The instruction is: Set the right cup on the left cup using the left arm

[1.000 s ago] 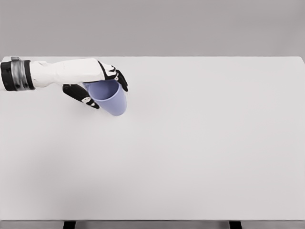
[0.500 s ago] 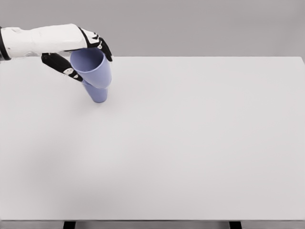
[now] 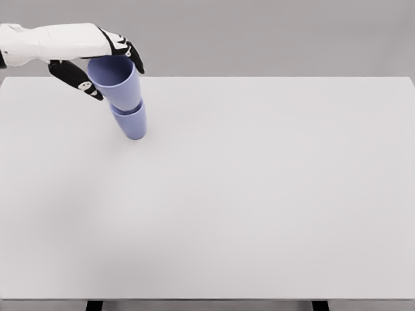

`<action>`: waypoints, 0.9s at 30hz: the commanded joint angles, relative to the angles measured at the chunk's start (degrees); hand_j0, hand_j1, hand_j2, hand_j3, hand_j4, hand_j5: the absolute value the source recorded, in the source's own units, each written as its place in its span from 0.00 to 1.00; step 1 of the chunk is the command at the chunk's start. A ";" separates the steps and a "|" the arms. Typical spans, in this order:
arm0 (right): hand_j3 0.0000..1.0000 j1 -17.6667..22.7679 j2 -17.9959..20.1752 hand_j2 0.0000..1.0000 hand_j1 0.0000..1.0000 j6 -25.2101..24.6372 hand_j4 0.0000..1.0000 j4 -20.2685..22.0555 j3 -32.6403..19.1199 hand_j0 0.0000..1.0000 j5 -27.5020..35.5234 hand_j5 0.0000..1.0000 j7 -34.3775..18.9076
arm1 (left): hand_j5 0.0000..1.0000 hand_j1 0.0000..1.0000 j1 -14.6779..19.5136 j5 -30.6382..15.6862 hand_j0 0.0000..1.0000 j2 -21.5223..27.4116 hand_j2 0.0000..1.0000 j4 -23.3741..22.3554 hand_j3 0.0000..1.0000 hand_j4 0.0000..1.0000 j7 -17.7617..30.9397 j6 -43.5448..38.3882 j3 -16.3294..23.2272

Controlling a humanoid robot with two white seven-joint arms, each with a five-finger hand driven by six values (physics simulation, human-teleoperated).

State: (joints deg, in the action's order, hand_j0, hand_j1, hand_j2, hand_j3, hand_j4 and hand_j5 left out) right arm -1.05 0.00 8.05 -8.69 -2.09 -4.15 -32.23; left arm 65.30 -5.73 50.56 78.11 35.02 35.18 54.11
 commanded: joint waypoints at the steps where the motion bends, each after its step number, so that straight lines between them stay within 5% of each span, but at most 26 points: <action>1: 1.00 0.00 0.00 1.00 1.00 0.03 1.00 -0.01 -0.02 1.00 -0.07 1.00 -0.02 | 0.54 0.54 0.00 -0.42 0.54 -0.11 0.54 -1.38 0.54 0.54 -0.02 -0.18 0.38; 12: 1.00 0.00 0.00 1.00 1.00 0.03 1.00 -0.01 -0.02 1.00 -0.07 1.00 -0.02 | 0.54 0.54 0.88 -0.25 0.54 -3.10 0.54 -8.41 0.54 0.54 -0.02 -0.18 0.56; 27: 1.00 0.00 0.00 1.00 1.00 0.03 1.00 -0.01 -0.02 1.00 -0.07 1.00 -0.02 | 0.54 0.54 1.05 -0.42 0.54 -3.80 0.54 -8.68 0.54 0.54 -0.02 -0.18 2.76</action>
State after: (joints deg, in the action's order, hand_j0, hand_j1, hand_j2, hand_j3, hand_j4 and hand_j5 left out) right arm -1.05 0.00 8.05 -8.69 -2.10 -4.15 -32.23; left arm 66.36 -5.77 46.76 69.45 35.02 35.19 56.91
